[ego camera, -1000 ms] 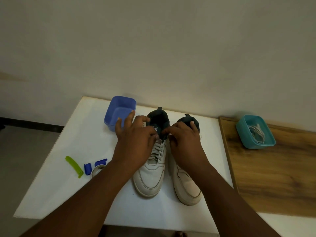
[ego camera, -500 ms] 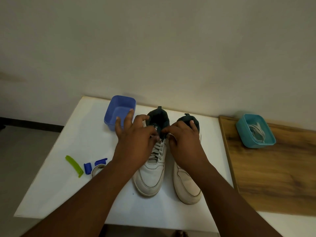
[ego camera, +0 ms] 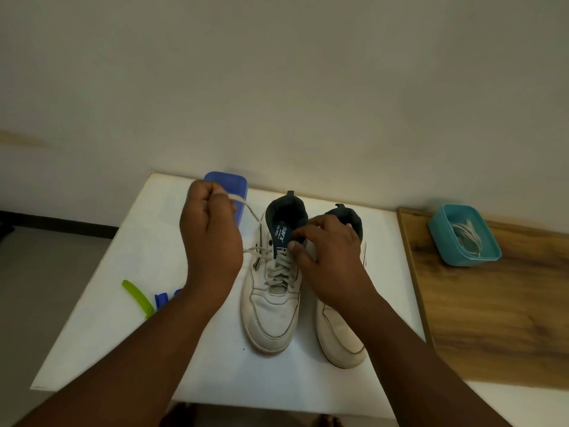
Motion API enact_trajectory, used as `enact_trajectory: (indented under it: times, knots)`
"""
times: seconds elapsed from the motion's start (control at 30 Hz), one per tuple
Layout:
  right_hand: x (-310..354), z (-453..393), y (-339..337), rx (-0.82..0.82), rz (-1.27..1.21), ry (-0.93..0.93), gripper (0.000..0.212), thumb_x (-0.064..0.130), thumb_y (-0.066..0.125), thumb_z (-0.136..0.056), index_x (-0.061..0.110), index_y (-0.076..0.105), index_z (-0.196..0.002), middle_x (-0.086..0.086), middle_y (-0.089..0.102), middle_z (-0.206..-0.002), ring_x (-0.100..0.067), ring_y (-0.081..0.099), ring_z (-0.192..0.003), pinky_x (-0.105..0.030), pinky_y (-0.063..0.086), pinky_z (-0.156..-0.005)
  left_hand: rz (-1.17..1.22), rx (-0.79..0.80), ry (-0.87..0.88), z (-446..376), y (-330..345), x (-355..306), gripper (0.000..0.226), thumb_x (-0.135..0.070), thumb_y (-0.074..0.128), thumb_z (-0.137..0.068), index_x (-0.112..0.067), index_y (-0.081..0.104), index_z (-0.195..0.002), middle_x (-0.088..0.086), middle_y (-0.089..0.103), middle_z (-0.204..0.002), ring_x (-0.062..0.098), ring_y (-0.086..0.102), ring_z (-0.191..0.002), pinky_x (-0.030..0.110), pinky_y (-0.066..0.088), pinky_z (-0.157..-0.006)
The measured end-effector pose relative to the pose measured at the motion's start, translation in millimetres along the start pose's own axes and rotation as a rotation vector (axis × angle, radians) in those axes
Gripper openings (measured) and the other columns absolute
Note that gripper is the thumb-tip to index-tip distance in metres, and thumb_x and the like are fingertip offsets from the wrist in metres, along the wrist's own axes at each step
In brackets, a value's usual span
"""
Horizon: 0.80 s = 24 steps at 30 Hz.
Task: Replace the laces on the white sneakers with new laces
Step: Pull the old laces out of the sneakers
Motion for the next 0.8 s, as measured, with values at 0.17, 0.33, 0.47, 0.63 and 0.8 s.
enact_trajectory:
  times: [0.17, 0.33, 0.47, 0.63, 0.8]
  knots:
    - [15, 4, 16, 0.085, 0.096, -0.072, 0.028, 0.043, 0.054, -0.100, 0.032, 0.072, -0.118, -0.004, 0.036, -0.161, -0.034, 0.009, -0.156, -0.054, -0.004, -0.125, -0.181, 0.020, 0.063, -2, -8, -5, 0.048, -0.025, 0.043, -0.105, 0.005, 0.047, -0.068, 0.019, 0.048, -0.060, 0.020, 0.038, -0.051, 0.027, 0.032, -0.048]
    - [18, 3, 24, 0.081, 0.096, -0.088, 0.017, 0.033, 0.059, -0.098, 0.028, 0.074, -0.103, -0.002, 0.042, -0.158, -0.033, 0.013, -0.155, -0.054, -0.003, -0.124, -0.523, 0.192, 0.228, -2, 6, 2, 0.026, -0.033, 0.056, -0.098, -0.023, 0.060, -0.075, -0.010, 0.058, -0.072, 0.005, 0.052, -0.065, 0.015, 0.037, -0.061]
    - [11, 2, 8, -0.035, -0.031, 0.029, 0.024, 0.034, 0.052, -0.090, 0.026, 0.073, -0.096, -0.004, 0.053, -0.145, -0.032, 0.030, -0.148, -0.058, 0.013, -0.123, -0.855, 0.547, 0.408, 17, 46, 25, 0.032, -0.027, 0.057, -0.097, -0.036, 0.065, -0.127, -0.008, 0.056, -0.129, 0.013, 0.048, -0.117, 0.027, 0.045, -0.096]
    - [-14, 4, -21, -0.168, 0.078, 0.139, 0.034, 0.042, 0.044, -0.084, 0.026, 0.075, -0.084, 0.005, 0.065, -0.113, -0.018, 0.058, -0.111, -0.048, 0.044, -0.100, -0.886, 0.564, 0.372, 20, 47, 28, 0.024, -0.029, 0.054, -0.098, -0.031, 0.072, -0.114, -0.005, 0.059, -0.117, 0.012, 0.054, -0.106, 0.021, 0.045, -0.087]
    - [-21, 4, -17, -0.093, 0.164, 0.138, 0.021, 0.029, 0.062, -0.088, 0.024, 0.070, -0.107, -0.005, 0.058, -0.128, -0.029, 0.052, -0.123, -0.048, 0.043, -0.105, -0.845, 0.643, 0.284, 19, 51, 34, 0.031, -0.015, 0.059, -0.096, -0.027, 0.068, -0.123, -0.001, 0.054, -0.123, 0.014, 0.059, -0.103, 0.022, 0.048, -0.092]
Point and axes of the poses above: each hand's wrist, its own z-axis away from the middle knuckle, its own y-axis out of the palm, x = y × z, the point moved 8 cm from there along -z, towards the middle knuckle
